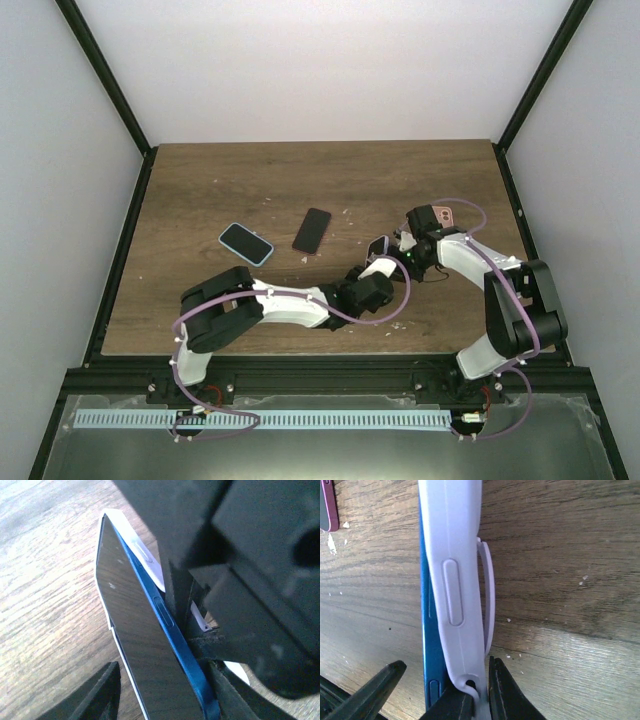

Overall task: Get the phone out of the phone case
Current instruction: Remove the phone case from the phone.

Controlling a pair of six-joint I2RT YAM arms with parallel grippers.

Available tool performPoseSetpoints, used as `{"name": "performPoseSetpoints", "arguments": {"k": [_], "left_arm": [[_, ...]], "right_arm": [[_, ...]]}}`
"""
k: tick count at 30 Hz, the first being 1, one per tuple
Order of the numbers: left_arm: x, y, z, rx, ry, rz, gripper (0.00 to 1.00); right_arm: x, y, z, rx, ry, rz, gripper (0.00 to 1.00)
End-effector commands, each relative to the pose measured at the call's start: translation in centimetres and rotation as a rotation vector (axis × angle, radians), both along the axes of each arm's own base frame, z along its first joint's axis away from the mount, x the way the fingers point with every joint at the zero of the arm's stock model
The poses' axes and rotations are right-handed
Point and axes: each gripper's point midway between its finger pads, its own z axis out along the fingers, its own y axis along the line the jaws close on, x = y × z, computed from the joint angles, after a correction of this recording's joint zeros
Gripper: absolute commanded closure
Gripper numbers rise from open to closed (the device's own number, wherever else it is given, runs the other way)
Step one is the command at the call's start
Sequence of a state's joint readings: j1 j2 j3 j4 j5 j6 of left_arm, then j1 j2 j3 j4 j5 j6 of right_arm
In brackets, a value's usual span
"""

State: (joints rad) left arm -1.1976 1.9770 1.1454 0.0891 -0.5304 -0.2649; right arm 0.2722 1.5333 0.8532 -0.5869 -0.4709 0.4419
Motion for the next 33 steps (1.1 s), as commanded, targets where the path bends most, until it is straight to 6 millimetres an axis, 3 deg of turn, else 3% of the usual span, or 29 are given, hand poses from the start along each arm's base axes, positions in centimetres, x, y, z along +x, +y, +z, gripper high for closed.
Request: {"name": "performPoseSetpoints", "arguments": {"k": [1,10,18,22,26,30,33], "left_arm": [[1.5,2.2,-1.8,0.156,-0.065,0.053,0.59],[1.3,3.3,1.5,0.041,-0.095,0.093,0.99],[1.0,5.2,5.8,-0.119,-0.09,0.152,1.0],[1.1,6.9,7.7,-0.212,-0.074,0.205,1.0],[0.9,7.2,9.1,-0.275,-0.061,0.21,1.0],[1.5,7.1,8.8,-0.227,-0.067,0.193,1.0],[2.1,7.1,8.2,-0.122,-0.108,0.181,1.0]], "right_arm": [[-0.4,1.8,1.2,0.087,0.0,0.048,0.99],[0.9,0.3,1.5,-0.003,-0.071,0.017,0.99],[2.3,-2.1,2.0,-0.152,-0.199,0.01,0.99],[3.3,-3.3,3.6,-0.23,-0.318,0.027,0.99],[3.8,-4.2,4.6,-0.28,-0.369,0.019,0.99],[4.7,-3.2,7.5,-0.188,-0.439,0.035,0.99],[6.3,-4.6,9.7,-0.25,-0.521,-0.01,0.99]]}}
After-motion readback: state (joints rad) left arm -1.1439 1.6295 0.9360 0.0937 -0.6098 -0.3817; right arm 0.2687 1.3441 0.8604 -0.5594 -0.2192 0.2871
